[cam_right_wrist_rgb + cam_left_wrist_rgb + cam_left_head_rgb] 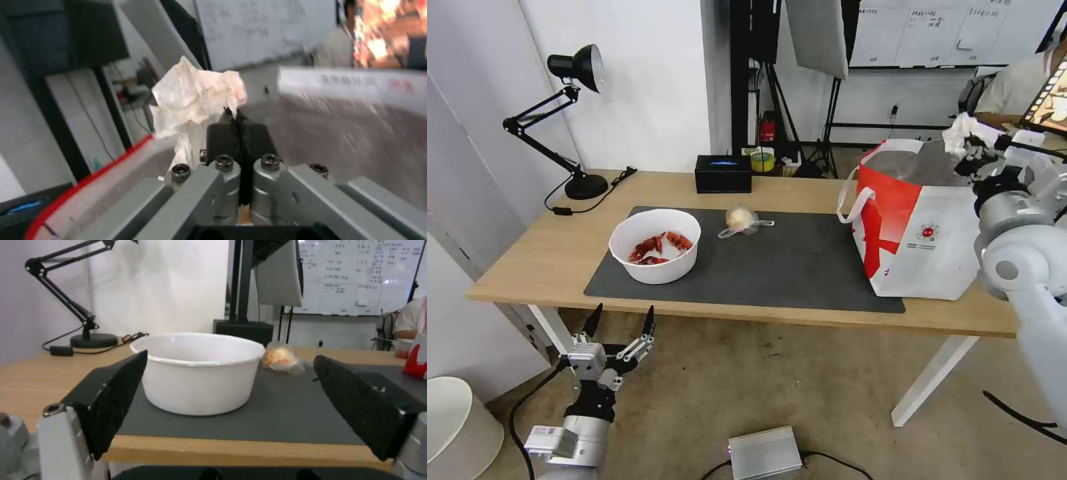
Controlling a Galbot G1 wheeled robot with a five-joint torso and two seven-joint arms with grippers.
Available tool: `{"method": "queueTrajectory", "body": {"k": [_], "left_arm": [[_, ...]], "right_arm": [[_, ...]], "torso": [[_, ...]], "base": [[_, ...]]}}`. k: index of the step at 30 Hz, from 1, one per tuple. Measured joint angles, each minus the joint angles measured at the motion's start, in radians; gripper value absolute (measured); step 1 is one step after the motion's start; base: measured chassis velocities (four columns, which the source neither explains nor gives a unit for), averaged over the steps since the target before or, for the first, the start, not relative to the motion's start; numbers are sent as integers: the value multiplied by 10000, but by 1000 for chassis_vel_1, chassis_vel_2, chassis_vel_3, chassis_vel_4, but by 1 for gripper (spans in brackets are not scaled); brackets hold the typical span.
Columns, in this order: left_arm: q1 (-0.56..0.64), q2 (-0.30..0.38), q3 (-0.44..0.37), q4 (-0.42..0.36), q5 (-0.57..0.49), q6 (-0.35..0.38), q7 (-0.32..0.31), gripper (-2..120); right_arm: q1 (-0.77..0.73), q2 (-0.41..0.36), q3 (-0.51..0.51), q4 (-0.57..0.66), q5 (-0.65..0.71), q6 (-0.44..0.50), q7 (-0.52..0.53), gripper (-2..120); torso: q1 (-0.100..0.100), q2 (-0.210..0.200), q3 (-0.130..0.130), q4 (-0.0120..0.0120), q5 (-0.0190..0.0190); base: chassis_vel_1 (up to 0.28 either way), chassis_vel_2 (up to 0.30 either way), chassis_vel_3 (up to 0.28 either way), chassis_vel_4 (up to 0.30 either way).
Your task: Pick up the trash from the table and place it into the takeout bag.
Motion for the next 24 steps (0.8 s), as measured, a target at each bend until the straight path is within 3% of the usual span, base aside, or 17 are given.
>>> {"method": "queueTrajectory", "body": {"k": [4, 8, 11, 21, 24], "left_arm": [[40, -29, 22, 0, 5, -16, 9, 100], [57, -26, 22, -17, 5, -18, 14, 100], [58, -15, 23, -29, -3, -18, 16, 100], [89, -25, 62, -52, -1, -18, 20, 100], [98, -48, 59, -59, -1, -18, 22, 100]], "right_arm": [[168, 12, 37, -133, 588, -286, 675, 0], [212, 13, 98, -212, 677, -347, 798, 10], [221, -33, 166, -215, 756, -387, 822, 26], [221, -81, 233, -202, 743, -354, 728, 58], [-19, -8, 231, -76, 128, 424, -325, 75]], "torso": [[0, 0, 0, 1, 0], [0, 0, 0, 0, 0], [0, 0, 0, 0, 0], [0, 0, 0, -1, 0], [0, 0, 0, 0, -1]], "base": [[0, 0, 0, 0], [0, 0, 0, 0], [0, 0, 0, 0], [0, 0, 0, 0], [0, 0, 0, 0]]}}
